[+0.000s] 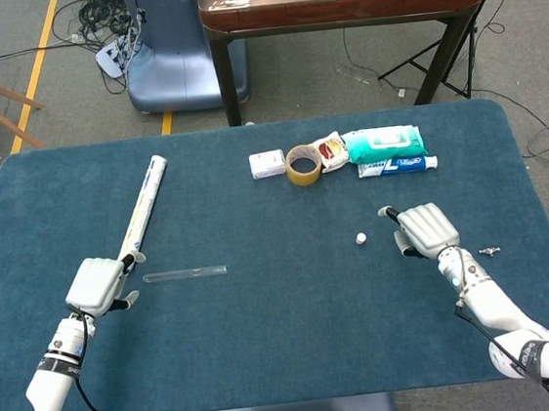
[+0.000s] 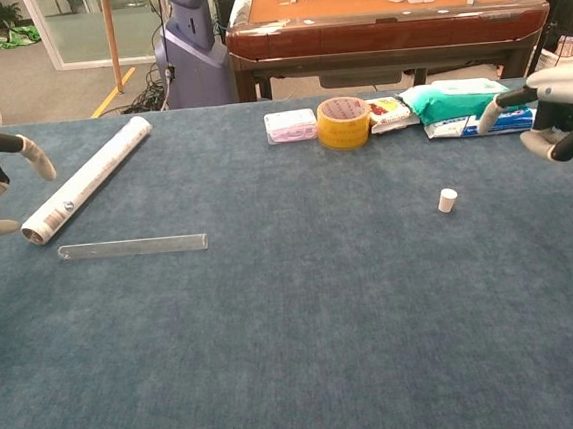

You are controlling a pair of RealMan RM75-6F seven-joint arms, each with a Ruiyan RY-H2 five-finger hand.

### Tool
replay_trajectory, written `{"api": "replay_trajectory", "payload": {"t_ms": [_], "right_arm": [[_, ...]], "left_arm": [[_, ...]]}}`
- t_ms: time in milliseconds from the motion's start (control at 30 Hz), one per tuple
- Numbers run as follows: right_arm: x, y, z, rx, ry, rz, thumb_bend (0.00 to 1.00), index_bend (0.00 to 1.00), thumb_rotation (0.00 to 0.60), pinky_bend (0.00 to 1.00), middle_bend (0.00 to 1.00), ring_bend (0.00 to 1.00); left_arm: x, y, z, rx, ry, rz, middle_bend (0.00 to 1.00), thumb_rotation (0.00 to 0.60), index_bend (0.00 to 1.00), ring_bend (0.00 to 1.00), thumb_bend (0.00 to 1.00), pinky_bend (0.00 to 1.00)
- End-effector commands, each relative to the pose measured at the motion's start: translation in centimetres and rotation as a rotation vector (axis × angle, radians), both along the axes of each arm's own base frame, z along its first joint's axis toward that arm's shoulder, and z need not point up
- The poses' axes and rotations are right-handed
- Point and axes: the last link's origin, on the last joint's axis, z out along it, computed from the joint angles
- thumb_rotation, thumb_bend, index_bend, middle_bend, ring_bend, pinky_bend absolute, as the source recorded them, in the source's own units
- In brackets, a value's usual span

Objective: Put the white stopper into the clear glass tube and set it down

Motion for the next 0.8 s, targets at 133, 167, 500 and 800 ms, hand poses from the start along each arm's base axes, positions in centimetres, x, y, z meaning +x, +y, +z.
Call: {"api": "replay_trajectory", "payload": {"t_ms": [133,167,500,800], "right_arm": [[-0.5,0.0,-0.1,-0.084,0.001,0.027,0.44,0.43,0.600,0.42,0.32,0.27],[-0.5,-0.1,-0.4,-0.089,0.002,0.032,0.43,0.46,0.600,0.37,0.29,0.23],[0.2,-2.3,-3.3,-0.100,0.047,0.073,0.37,0.49,0.600,0.38,0.50,0.44],[0.7,-3.1,-5.4,-0.103,0.065,0.084,0.19,0.49,0.600,0.26,0.35,0.27]], "left_arm": [[0.4,0.1,-0.3,-0.009,-0.002,-0.012,0.84,0.600,0.32,0.87,0.23,0.90],[0.4,0.0,-0.4,-0.010,-0.002,-0.012,0.84,0.600,0.32,0.87,0.23,0.90],[0.1,-0.4,0.2,0.001,0.002,-0.001,0.85,0.600,0.32,0.87,0.23,0.91],[-0.1,-0.7,0.4,0.001,0.005,0.009,0.85,0.600,0.32,0.87,0.23,0.91]]}}
